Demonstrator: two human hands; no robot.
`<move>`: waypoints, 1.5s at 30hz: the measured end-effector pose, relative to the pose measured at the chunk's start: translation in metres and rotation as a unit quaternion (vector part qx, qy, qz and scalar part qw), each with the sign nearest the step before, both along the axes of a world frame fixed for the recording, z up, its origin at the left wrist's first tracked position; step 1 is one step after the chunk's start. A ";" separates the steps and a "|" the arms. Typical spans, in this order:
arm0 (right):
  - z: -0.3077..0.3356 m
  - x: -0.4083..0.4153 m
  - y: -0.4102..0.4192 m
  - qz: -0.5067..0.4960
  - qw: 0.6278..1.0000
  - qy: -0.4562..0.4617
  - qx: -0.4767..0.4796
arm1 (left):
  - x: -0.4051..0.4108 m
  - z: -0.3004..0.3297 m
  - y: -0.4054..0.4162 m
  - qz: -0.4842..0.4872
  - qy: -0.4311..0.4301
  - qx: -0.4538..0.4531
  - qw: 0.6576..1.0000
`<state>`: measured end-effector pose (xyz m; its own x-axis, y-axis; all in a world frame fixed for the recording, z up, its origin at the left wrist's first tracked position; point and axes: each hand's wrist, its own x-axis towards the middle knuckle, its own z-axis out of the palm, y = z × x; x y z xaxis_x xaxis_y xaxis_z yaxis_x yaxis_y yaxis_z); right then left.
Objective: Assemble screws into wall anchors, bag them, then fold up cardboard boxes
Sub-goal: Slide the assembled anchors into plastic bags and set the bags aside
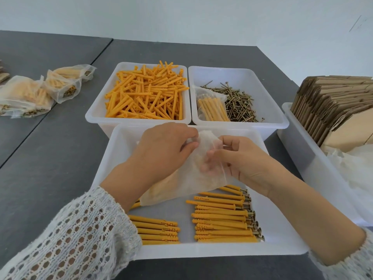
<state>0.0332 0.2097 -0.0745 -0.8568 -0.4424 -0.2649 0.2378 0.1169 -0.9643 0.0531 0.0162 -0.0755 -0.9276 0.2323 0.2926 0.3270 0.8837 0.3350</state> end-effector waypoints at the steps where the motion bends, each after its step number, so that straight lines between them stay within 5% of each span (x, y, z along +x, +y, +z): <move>1: 0.002 0.001 0.000 0.026 0.998 -0.043 -0.026 | 0.000 0.000 -0.001 0.000 0.004 -0.006 1.000; 7: 0.003 -0.001 0.005 0.134 0.973 -0.177 -0.066 | -0.002 -0.003 -0.002 -0.008 0.018 -0.002 1.000; 14: 0.003 -0.008 0.010 0.125 0.969 -0.146 -0.155 | 0.002 -0.008 0.000 -0.111 -0.077 0.005 0.991; 22: 0.001 -0.009 0.012 0.218 0.913 -0.200 -0.281 | 0.005 -0.014 0.010 -0.099 -0.037 -0.074 0.992; 24: 0.002 -0.008 0.010 0.177 0.927 -0.200 -0.263 | 0.003 -0.014 0.009 -0.085 -0.029 -0.082 0.993; 27: 0.001 -0.012 0.007 -0.063 0.986 -0.095 -0.126 | 0.000 -0.015 0.004 -0.050 -0.020 -0.108 0.993; 29: 0.000 -0.018 0.012 -0.181 0.982 0.019 -0.039 | -0.002 -0.016 0.000 -0.035 -0.039 -0.125 0.991; 32: -0.002 -0.020 0.016 -0.160 0.961 0.184 0.127 | -0.002 -0.017 -0.003 -0.029 -0.075 -0.116 0.990; 35: -0.016 -0.019 0.009 -0.024 0.852 0.311 0.421 | -0.002 -0.019 -0.005 -0.026 -0.101 -0.146 0.984; 37: -0.028 -0.019 0.004 0.057 0.781 0.324 0.531 | -0.002 -0.020 -0.007 -0.018 -0.127 -0.167 0.978; 41: -0.036 -0.022 0.003 0.136 0.678 0.355 0.629 | -0.002 -0.023 -0.010 -0.008 -0.158 -0.181 0.971; 45: -0.036 -0.023 0.004 0.170 0.642 0.362 0.655 | -0.003 -0.023 -0.010 -0.005 -0.169 -0.180 0.969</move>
<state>0.0101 0.2140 -0.1106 -0.8782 -0.4400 -0.1877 -0.4702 0.8660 0.1700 0.0503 0.0058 -0.0982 -0.9536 0.2717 -0.1298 0.2609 0.9607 0.0944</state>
